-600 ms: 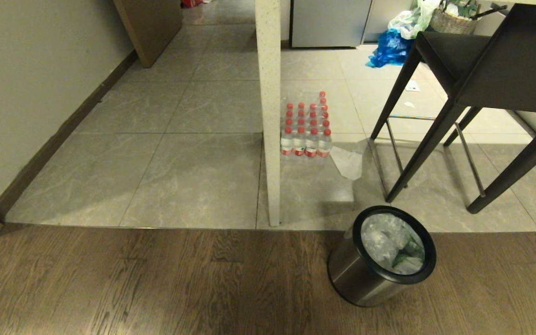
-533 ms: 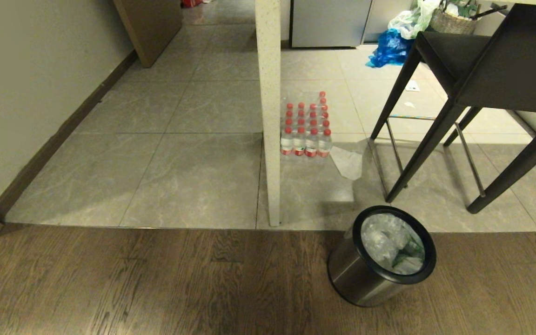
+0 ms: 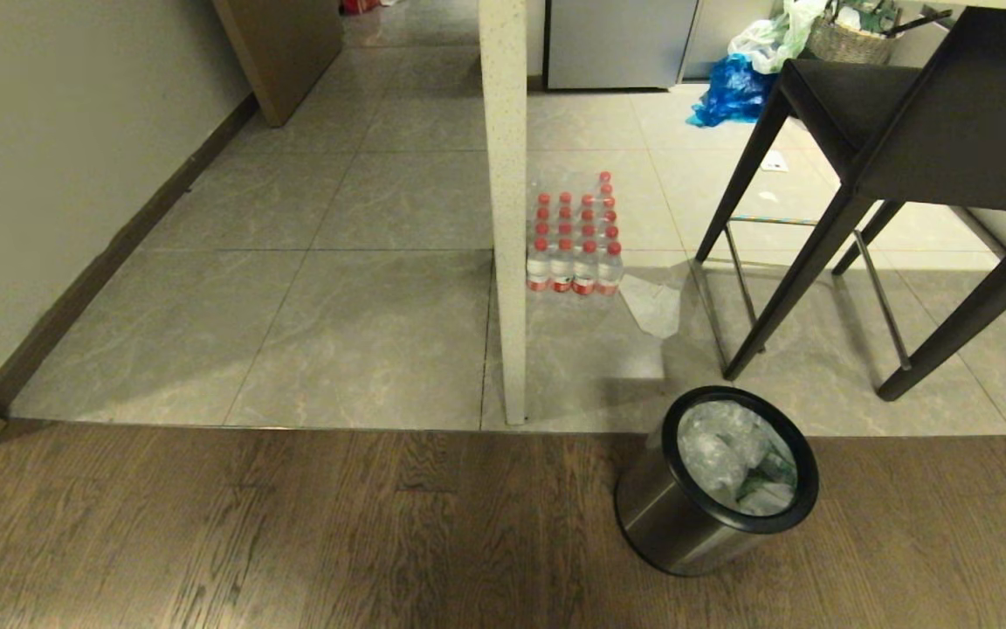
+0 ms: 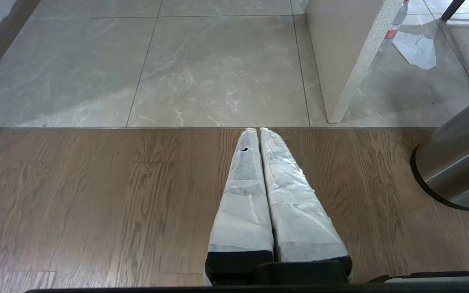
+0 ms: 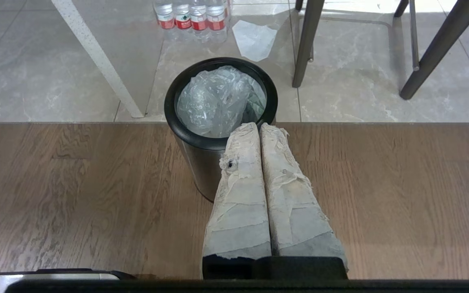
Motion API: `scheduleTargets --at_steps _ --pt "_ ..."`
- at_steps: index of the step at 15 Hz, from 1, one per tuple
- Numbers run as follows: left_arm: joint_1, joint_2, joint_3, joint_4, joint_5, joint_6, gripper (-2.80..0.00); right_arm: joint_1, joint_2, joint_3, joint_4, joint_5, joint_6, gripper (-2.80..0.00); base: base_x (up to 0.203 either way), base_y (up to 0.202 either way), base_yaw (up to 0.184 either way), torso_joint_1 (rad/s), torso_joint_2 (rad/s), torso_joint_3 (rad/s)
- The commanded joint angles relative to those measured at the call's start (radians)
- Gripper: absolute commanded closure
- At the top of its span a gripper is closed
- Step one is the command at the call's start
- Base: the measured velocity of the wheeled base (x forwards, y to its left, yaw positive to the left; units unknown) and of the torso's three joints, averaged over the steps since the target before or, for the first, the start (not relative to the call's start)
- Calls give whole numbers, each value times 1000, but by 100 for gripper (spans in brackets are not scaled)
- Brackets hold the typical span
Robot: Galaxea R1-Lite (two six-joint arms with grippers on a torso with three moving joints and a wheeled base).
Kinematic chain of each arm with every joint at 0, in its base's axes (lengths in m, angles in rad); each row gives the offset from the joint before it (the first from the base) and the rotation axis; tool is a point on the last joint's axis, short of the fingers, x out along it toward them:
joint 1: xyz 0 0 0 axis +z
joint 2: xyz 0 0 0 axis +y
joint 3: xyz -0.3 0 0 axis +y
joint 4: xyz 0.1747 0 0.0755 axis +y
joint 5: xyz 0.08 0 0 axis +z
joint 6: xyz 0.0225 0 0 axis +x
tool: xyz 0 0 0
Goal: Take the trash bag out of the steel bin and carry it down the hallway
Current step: Place the outer trash can on the ground
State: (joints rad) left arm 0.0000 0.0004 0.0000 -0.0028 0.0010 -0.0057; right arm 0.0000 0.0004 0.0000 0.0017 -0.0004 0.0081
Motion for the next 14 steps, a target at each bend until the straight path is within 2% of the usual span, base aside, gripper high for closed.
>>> scheduleTargets --at_steps 1,14 --pt "0 0 0 0 1 0 0 0 0 0 0 0 0 0 0 0 0 0 0 0" --pt "-2 0 2 0 1 0 0 0 0 0 0 0 1 0 0 0 0 0 0 0"
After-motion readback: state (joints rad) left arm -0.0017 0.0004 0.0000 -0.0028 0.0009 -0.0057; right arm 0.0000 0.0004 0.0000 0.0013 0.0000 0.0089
